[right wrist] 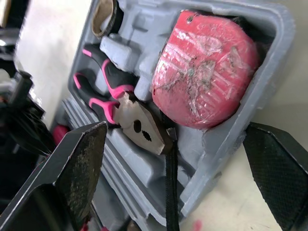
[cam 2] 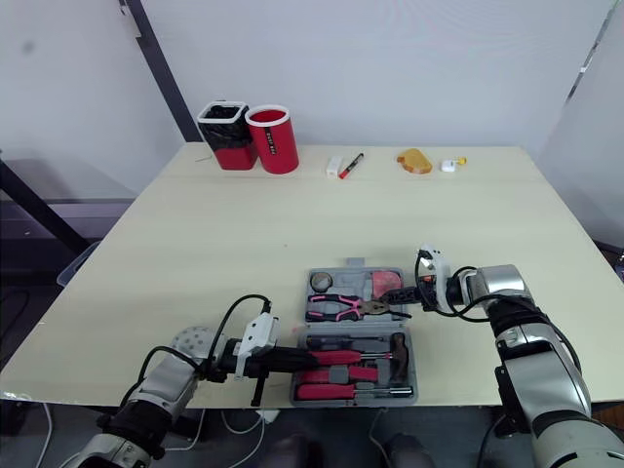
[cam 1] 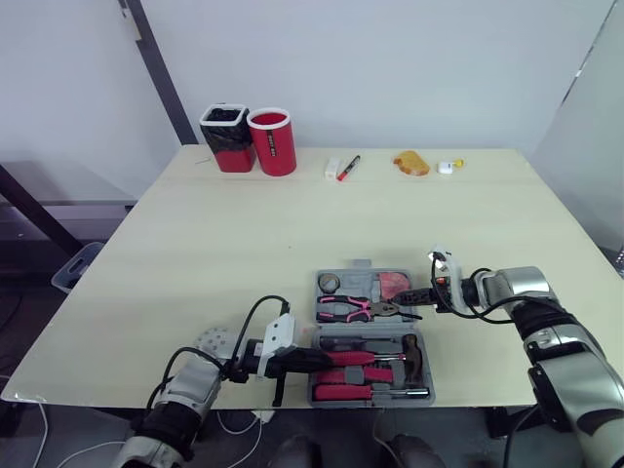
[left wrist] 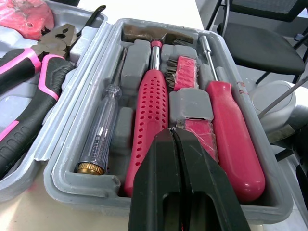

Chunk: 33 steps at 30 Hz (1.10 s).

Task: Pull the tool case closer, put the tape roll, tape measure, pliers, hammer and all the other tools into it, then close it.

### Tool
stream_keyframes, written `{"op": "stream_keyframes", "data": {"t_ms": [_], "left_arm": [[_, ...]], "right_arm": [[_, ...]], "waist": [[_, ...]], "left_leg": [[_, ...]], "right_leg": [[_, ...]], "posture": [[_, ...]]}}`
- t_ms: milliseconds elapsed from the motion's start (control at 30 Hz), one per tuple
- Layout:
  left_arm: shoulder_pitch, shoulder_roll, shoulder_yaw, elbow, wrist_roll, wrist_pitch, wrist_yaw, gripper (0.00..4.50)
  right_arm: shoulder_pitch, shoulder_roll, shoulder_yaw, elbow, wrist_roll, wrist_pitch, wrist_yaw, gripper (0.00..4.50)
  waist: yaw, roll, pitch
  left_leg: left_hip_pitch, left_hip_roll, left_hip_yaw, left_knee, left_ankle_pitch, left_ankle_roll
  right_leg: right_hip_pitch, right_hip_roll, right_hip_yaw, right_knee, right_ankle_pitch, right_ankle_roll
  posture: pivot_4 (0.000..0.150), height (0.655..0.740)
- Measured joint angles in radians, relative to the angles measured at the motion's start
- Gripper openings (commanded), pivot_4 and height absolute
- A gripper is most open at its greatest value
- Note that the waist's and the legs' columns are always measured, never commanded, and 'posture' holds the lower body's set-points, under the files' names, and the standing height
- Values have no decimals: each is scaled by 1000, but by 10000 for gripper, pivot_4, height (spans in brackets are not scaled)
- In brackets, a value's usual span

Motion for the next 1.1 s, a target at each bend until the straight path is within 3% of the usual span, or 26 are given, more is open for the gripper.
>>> {"op": "stream_keyframes", "data": {"t_ms": [467,633,867,1100], "left_arm": [[41,39,2,-101,0,78,14,597],[119,124,49,-240,-51,170,14,597],[286,308,315,-455,-270,405,30,597],[362,328,519,-506,-399,579,135,597]], "right_arm": [[83,-8,-118,-180,96,110,19,45000],[134,-30,-131,-309,156,179,21,45000],[267,-101,-197,-628,317,332,7,45000],[462,-178,-266,-940,459,415,-31,45000]], "waist": [[-14,0,0],[-12,1,2],[-12,1,4],[-2,0,5]], "left_leg": [[0,1,-1,-1,0,0],[-1,4,-1,-3,0,0],[-1,5,-1,-6,0,0],[-2,5,-1,-7,0,0]], "right_leg": [[-1,0,0,0,0,0],[-2,0,0,-1,0,0],[-2,-1,-1,-4,-1,0],[-1,-2,-2,-7,-3,-3]], "posture": [[1500,7400],[1500,7400],[1500,7400],[1500,7400]]}}
